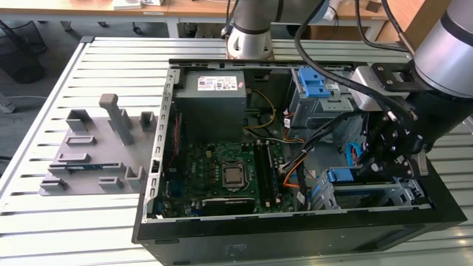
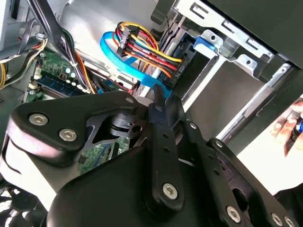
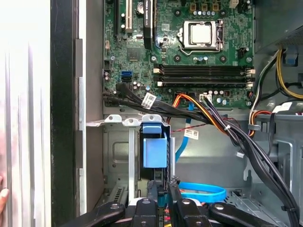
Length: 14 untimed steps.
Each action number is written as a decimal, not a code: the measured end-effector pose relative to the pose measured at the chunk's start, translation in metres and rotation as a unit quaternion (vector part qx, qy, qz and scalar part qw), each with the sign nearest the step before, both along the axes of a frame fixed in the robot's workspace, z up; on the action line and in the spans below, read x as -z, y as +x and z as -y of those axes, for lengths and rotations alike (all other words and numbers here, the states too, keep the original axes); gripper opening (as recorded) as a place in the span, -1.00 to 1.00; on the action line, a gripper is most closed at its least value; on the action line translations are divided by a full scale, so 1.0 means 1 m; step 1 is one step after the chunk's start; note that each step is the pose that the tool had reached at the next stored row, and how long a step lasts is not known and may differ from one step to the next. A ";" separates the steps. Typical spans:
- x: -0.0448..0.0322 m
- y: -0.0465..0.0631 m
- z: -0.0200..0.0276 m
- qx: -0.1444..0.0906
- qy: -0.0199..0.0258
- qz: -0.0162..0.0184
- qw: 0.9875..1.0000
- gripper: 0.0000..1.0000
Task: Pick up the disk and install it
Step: 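Insert the second disk wire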
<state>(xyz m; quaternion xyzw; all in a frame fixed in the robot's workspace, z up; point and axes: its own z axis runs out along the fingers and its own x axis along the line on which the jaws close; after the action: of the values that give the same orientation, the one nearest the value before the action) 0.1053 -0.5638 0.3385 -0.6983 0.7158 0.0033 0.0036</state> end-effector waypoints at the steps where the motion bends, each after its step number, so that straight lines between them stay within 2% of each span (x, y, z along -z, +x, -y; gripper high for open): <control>1: -0.0017 0.000 -0.0001 0.000 0.000 0.000 1.000 -0.52; 6: -0.0101 0.000 -0.0005 0.000 0.000 0.000 1.000 -0.52; 7: -0.0105 0.000 -0.0005 0.000 0.000 -0.001 1.000 -0.55; 8: -0.0104 0.000 -0.0005 0.000 0.000 -0.001 1.000 -0.67; 9: -0.0104 0.000 -0.0006 0.000 0.000 -0.001 1.000 -0.67; 10: -0.0104 0.000 -0.0006 0.000 0.000 -0.001 1.000 -0.79; 14: -0.0105 0.000 -0.0005 0.000 0.000 -0.001 1.000 -0.79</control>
<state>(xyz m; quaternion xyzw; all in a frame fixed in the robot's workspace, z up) 0.1053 -0.5633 0.3490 -0.6983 0.7158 0.0038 0.0031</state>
